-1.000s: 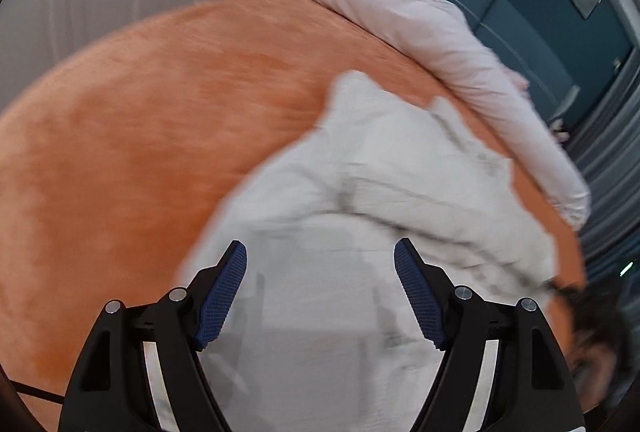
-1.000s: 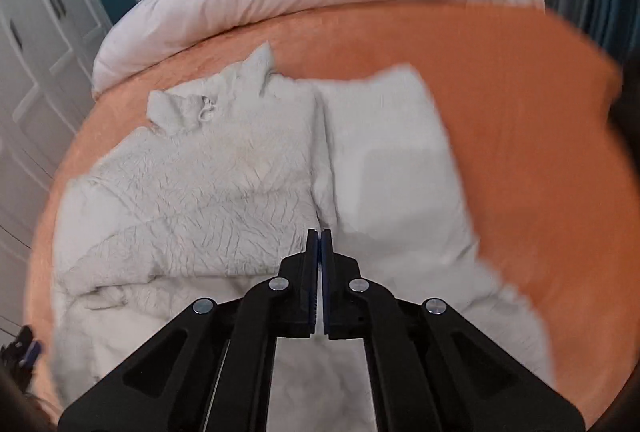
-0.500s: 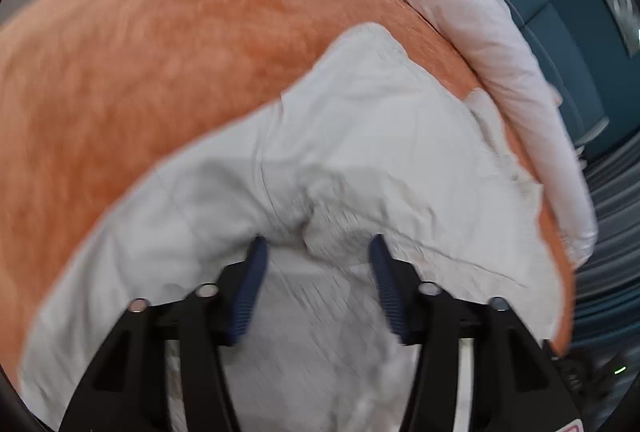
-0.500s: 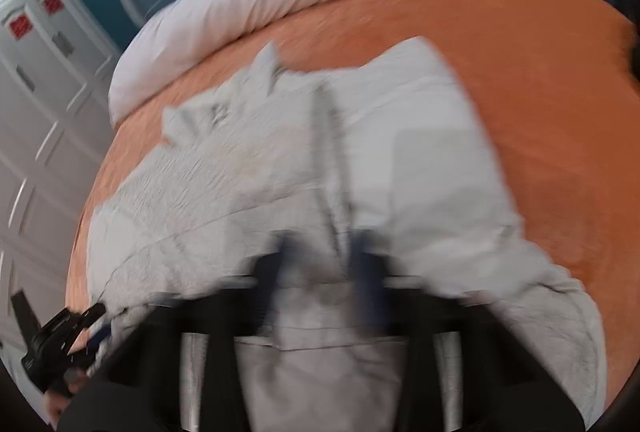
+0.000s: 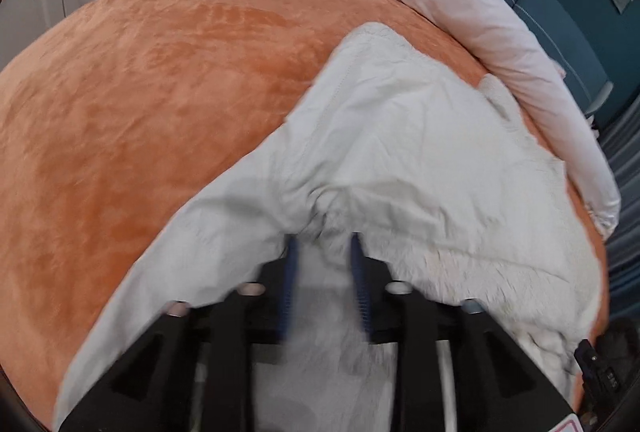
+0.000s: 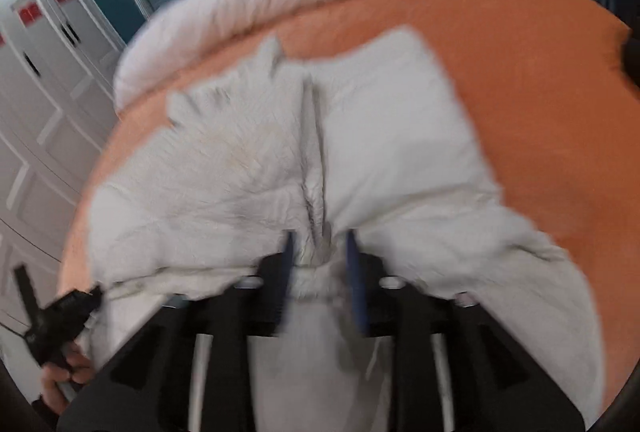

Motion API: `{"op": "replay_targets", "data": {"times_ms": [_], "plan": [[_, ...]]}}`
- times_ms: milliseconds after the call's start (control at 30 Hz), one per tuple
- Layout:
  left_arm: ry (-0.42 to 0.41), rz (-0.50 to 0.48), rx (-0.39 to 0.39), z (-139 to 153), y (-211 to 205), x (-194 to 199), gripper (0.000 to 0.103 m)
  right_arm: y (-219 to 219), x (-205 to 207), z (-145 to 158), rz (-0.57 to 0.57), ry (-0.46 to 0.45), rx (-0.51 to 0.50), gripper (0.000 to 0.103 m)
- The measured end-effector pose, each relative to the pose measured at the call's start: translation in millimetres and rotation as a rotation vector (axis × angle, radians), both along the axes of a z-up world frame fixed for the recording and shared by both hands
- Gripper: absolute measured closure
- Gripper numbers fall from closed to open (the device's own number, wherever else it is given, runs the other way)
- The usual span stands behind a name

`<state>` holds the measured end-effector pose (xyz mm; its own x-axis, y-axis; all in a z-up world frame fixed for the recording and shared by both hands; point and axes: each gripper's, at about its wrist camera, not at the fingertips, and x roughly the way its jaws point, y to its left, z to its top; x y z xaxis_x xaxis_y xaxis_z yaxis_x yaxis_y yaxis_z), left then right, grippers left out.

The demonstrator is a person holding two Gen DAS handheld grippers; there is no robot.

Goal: Fold large clothes

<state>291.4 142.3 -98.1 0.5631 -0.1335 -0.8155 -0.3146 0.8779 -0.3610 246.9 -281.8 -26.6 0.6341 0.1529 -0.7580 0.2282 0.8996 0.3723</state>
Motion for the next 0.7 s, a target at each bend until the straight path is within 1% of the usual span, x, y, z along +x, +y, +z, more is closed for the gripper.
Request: {"op": "replay_targets", "data": {"times_ms": [33, 67, 100, 133, 167, 200, 267, 300, 333, 400, 433, 467, 500, 533, 567, 600, 633, 667, 700], "plan": [[-0.007, 0.002, -0.004, 6, 5, -9, 0.049, -5, -18, 12, -0.008, -0.035, -0.020, 0.057], [-0.013, 0.008, 0.008, 12, 10, -19, 0.042, -10, -37, 23, -0.010, -0.055, -0.062, 0.052], [-0.036, 0.010, 0.042, 24, 17, -38, 0.036, -13, -49, 29, -0.002, -0.062, -0.091, 0.052], [-0.056, -0.005, 0.059, 31, 24, -53, 0.030, -18, -71, 36, 0.017, -0.059, -0.142, 0.051], [-0.061, -0.015, 0.071, 35, 29, -65, 0.027, -22, -92, 38, 0.029, -0.052, -0.186, 0.048], [-0.055, -0.023, 0.086, 40, 38, -86, 0.025, -24, -119, 41, 0.042, -0.037, -0.255, 0.046], [-0.022, -0.023, 0.078, 38, 52, -115, 0.024, -32, -153, 39, 0.060, -0.006, -0.326, 0.041], [0.006, -0.022, 0.066, 35, 59, -131, 0.024, -33, -172, 38, 0.073, 0.015, -0.346, 0.040], [0.051, -0.017, 0.031, 29, 69, -154, 0.024, -36, -195, 34, 0.087, 0.050, -0.365, 0.037], [0.100, -0.010, -0.024, 22, 79, -177, 0.024, -40, -223, 25, 0.089, 0.107, -0.377, 0.036], [0.124, 0.001, -0.066, 16, 84, -193, 0.024, -43, -242, 17, 0.086, 0.157, -0.352, 0.036], [0.145, 0.008, -0.111, 11, 88, -207, 0.024, -47, -252, 9, 0.084, 0.181, -0.332, 0.036], [0.146, 0.009, -0.157, 7, 90, -218, 0.024, -49, -265, 2, 0.070, 0.210, -0.294, 0.035], [0.148, 0.004, -0.170, 7, 89, -225, 0.025, -50, -271, 0, 0.058, 0.216, -0.265, 0.035], [0.152, -0.007, -0.162, 7, 86, -228, 0.026, -51, -274, -3, 0.039, 0.222, -0.230, 0.036], [0.160, -0.031, -0.140, 10, 79, -230, 0.032, -53, -275, -5, 0.017, 0.230, -0.188, 0.037], [0.160, -0.055, -0.135, 11, 74, -230, 0.053, -55, -274, -6, 0.007, 0.234, -0.148, 0.049], [0.154, -0.096, -0.147, 13, 68, -229, 0.067, -56, -273, -6, 0.008, 0.230, -0.111, 0.067], [0.160, -0.125, -0.145, 15, 62, -228, 0.080, -56, -271, -5, 0.005, 0.221, -0.091, 0.075]]}}
